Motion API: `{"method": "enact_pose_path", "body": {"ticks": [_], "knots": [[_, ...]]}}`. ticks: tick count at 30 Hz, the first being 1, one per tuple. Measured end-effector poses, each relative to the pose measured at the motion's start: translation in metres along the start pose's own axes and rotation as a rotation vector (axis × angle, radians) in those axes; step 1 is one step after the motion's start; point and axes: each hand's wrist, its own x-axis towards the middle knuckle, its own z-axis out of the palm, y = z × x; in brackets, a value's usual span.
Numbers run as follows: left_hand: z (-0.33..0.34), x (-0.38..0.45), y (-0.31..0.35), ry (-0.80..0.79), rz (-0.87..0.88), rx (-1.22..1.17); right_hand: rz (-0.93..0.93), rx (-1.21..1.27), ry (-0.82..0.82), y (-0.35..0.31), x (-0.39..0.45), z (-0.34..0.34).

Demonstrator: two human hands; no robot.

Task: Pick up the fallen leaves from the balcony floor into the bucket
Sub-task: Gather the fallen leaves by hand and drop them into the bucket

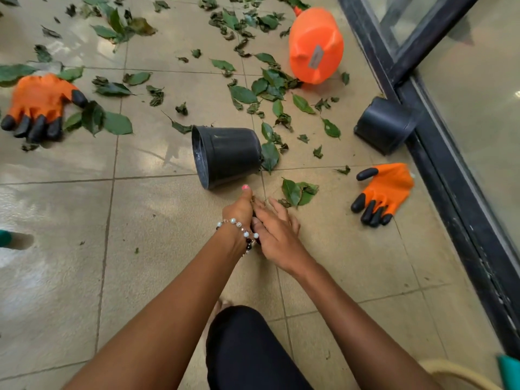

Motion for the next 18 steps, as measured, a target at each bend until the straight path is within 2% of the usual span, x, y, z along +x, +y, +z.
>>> {"method": "enact_pose_path", "body": {"ticks": [2,4,7,9,11,12,13,16,18], "knots": [[0.003,-0.002,0.003,0.065,0.052,0.026,-0.031,-0.060,-0.034,0.006,0.002,-0.007],[0.007,-0.002,0.003,0.090,0.084,0.019,-0.023,-0.010,-0.054,0.013,0.008,-0.019],[0.009,-0.006,0.003,0.112,0.081,0.029,-0.001,0.361,-0.020,0.022,0.016,-0.041],[0.007,-0.005,0.004,0.129,0.066,0.048,0.029,0.512,0.130,0.027,0.022,-0.051],[0.004,-0.003,0.006,0.133,0.063,0.028,0.139,0.353,0.405,0.041,0.034,-0.058],[0.001,-0.001,0.007,0.145,0.068,0.032,0.191,0.192,0.496,0.050,0.040,-0.062],[-0.001,-0.001,0.009,0.161,0.071,0.042,0.221,0.040,0.499,0.057,0.045,-0.064],[-0.007,0.002,0.012,0.175,0.090,0.059,0.261,-0.223,0.167,0.063,0.048,-0.054],[-0.007,0.003,0.012,0.192,0.099,0.079,0.201,-0.371,0.127,0.062,0.046,-0.035]]}}
